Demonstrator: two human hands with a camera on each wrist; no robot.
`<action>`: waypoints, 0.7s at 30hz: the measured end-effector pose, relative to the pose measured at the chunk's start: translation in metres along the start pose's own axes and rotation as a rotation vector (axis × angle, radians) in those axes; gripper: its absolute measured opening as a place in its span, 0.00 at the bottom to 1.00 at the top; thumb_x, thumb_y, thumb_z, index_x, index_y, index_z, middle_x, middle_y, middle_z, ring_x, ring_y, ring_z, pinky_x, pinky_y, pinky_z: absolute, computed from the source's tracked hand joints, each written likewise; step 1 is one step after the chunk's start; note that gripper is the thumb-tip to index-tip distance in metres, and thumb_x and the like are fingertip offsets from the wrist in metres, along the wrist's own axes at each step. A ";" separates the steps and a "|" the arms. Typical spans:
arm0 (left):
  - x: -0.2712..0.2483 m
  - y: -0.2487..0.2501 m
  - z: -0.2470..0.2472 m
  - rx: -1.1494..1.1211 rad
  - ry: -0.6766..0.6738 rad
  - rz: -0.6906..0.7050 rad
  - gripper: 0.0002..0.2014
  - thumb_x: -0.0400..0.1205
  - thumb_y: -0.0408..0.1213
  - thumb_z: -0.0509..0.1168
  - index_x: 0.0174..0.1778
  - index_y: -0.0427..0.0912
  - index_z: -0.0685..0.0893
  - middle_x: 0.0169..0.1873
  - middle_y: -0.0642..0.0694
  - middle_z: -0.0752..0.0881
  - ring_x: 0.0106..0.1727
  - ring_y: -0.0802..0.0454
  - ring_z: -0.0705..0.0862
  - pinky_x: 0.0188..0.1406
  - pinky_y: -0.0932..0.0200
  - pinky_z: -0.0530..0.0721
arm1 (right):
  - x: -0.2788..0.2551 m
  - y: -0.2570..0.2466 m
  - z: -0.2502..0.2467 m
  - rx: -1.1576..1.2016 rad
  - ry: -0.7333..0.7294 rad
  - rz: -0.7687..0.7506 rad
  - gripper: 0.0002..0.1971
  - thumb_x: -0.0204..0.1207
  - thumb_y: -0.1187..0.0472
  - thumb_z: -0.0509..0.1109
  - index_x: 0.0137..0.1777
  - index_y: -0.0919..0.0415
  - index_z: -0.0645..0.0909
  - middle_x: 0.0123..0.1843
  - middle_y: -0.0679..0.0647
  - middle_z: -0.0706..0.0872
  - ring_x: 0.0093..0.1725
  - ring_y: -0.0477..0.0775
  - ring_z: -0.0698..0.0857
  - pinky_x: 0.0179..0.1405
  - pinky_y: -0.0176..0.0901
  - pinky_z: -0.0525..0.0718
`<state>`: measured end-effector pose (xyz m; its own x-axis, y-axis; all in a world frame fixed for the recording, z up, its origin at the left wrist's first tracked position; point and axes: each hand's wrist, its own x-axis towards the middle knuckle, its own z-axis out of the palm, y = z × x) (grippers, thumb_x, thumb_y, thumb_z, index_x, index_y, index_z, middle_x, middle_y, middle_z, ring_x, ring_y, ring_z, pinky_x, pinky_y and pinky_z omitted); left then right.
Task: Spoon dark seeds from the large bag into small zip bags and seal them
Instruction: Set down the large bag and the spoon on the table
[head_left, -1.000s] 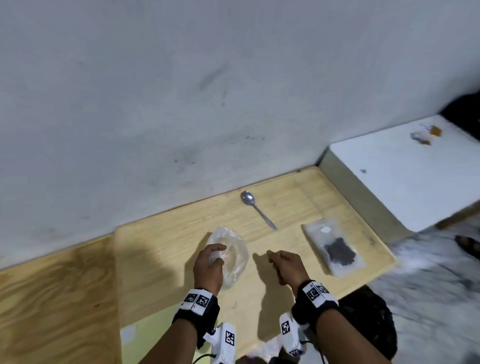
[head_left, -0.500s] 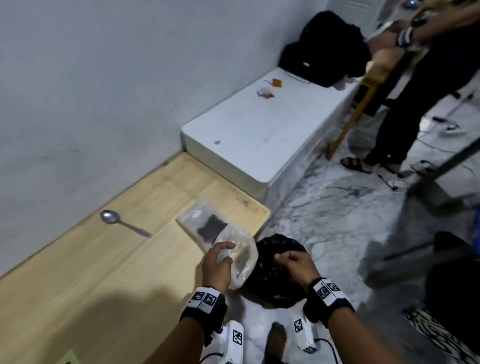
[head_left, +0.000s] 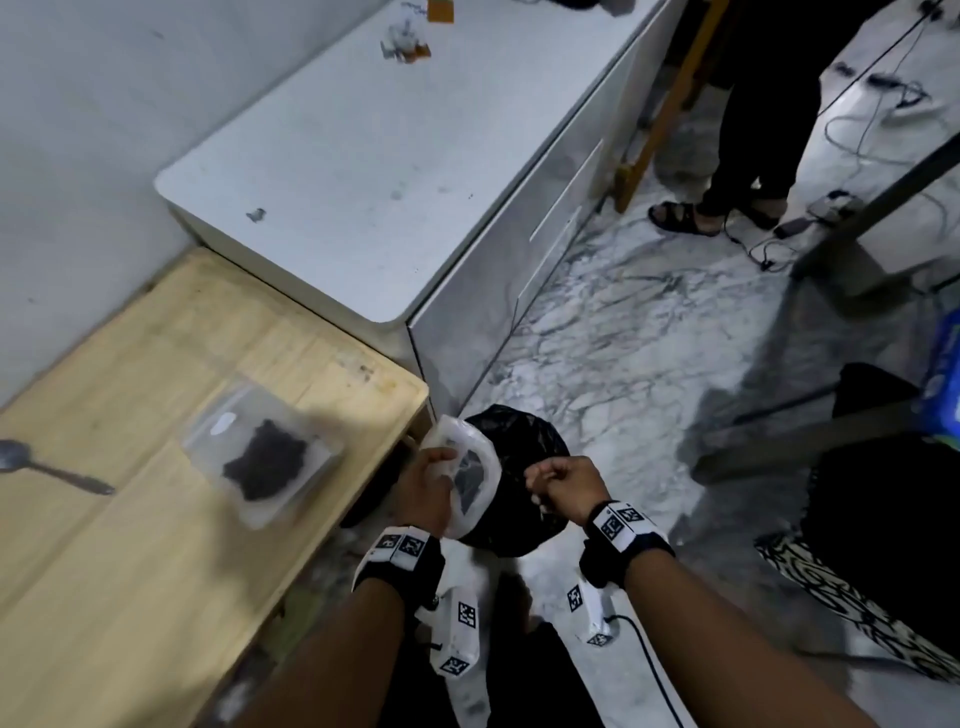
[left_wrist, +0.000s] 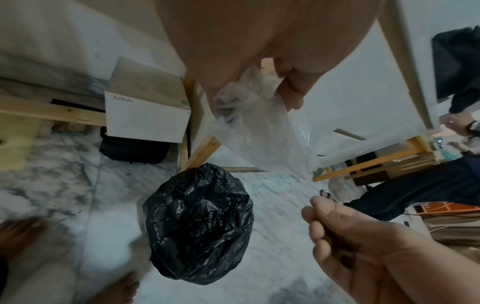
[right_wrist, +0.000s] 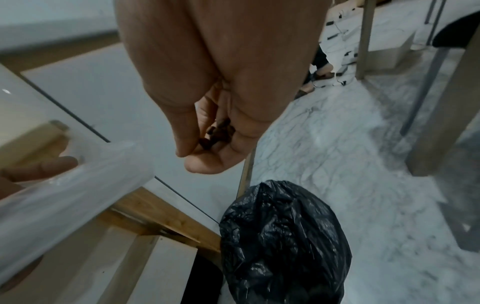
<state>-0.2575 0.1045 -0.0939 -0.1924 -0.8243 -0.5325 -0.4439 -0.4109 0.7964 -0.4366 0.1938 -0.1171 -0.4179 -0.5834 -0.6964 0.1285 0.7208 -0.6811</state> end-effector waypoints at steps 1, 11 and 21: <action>0.008 -0.004 0.003 0.008 0.001 -0.015 0.15 0.77 0.20 0.60 0.46 0.43 0.86 0.49 0.41 0.86 0.47 0.45 0.83 0.42 0.61 0.79 | 0.008 0.005 0.003 0.021 0.004 0.017 0.07 0.78 0.75 0.69 0.40 0.67 0.85 0.30 0.57 0.85 0.21 0.47 0.80 0.21 0.36 0.80; 0.094 -0.074 0.049 0.156 -0.123 -0.009 0.18 0.75 0.17 0.59 0.49 0.45 0.83 0.50 0.47 0.84 0.52 0.50 0.83 0.50 0.64 0.77 | 0.126 0.092 0.029 0.114 0.115 0.187 0.10 0.73 0.76 0.73 0.35 0.62 0.86 0.35 0.59 0.87 0.35 0.54 0.86 0.35 0.43 0.89; 0.118 -0.098 0.071 0.128 -0.133 -0.041 0.20 0.73 0.23 0.61 0.49 0.53 0.84 0.50 0.54 0.85 0.58 0.46 0.84 0.63 0.48 0.81 | 0.165 0.120 0.025 0.045 0.158 0.155 0.08 0.68 0.68 0.82 0.37 0.55 0.89 0.41 0.53 0.90 0.47 0.54 0.89 0.59 0.48 0.88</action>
<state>-0.2986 0.0753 -0.2548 -0.2816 -0.7458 -0.6037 -0.5600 -0.3831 0.7346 -0.4675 0.1745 -0.3200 -0.5249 -0.3989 -0.7519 0.2407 0.7777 -0.5807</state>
